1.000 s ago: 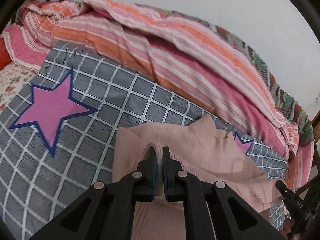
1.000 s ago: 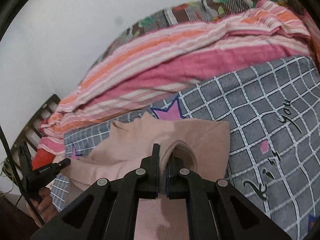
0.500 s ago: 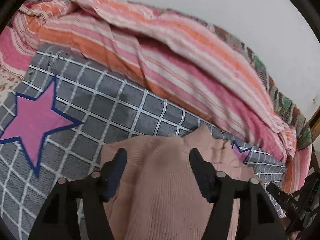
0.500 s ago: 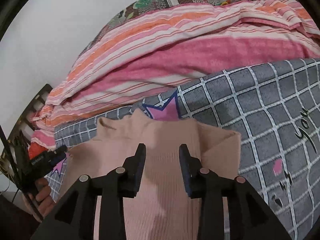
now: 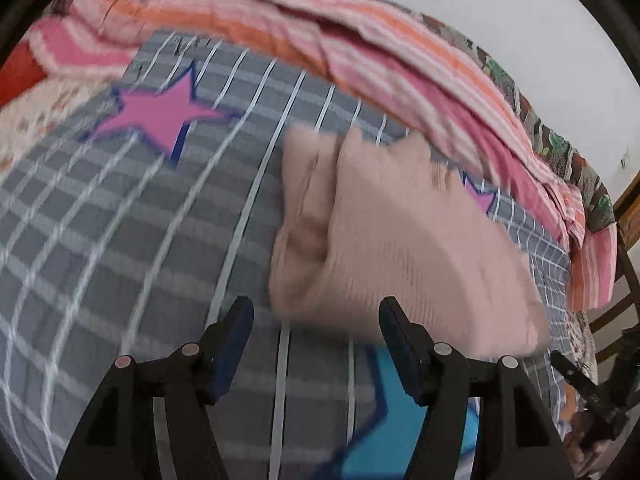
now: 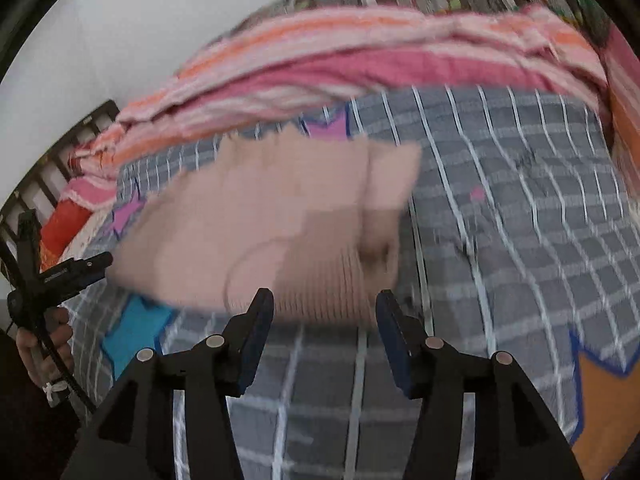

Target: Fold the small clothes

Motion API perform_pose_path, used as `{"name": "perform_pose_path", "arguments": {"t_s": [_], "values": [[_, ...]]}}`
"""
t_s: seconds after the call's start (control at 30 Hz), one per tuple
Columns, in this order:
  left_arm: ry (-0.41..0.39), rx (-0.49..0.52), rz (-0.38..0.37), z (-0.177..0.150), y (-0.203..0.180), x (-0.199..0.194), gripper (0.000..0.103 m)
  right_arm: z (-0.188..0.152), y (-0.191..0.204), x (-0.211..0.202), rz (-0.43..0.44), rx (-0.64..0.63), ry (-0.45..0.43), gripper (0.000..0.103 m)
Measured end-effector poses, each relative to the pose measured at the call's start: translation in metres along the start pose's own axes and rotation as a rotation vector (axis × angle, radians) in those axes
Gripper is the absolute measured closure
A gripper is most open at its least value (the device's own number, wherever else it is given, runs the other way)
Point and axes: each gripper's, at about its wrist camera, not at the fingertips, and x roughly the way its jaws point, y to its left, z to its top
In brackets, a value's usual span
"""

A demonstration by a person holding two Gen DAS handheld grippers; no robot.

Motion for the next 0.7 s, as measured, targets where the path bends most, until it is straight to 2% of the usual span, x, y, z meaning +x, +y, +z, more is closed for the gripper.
{"name": "perform_pose_path", "arguments": {"t_s": [0.07, 0.2, 0.27, 0.37, 0.5, 0.57, 0.7], "values": [[-0.004, -0.028, -0.048, -0.015, 0.004, -0.001, 0.040, -0.013, -0.008, 0.002, 0.021, 0.047, 0.021, 0.051], [-0.025, 0.004, -0.037, -0.015, -0.004, 0.007, 0.041, -0.026, -0.024, 0.015, 0.106, 0.177, 0.037, 0.050], [-0.024, -0.031, -0.068, -0.007, -0.004, 0.016, 0.042, -0.023, -0.026, 0.019, 0.138, 0.221, 0.020, 0.051], [-0.039, -0.060, -0.069, 0.004, -0.001, 0.028, 0.042, -0.013, -0.029, 0.032, 0.160, 0.283, 0.022, 0.050], [-0.055, -0.095, -0.060, 0.016, 0.002, 0.039, 0.051, 0.004, -0.031, 0.049, 0.162, 0.351, 0.010, 0.051], [-0.054, -0.113, -0.054, 0.022, 0.003, 0.044, 0.058, 0.012, -0.033, 0.057, 0.145, 0.379, 0.001, 0.056], [-0.042, -0.114, -0.040, 0.030, 0.002, 0.051, 0.084, 0.023, -0.035, 0.071, 0.133, 0.400, 0.016, 0.087]]}}
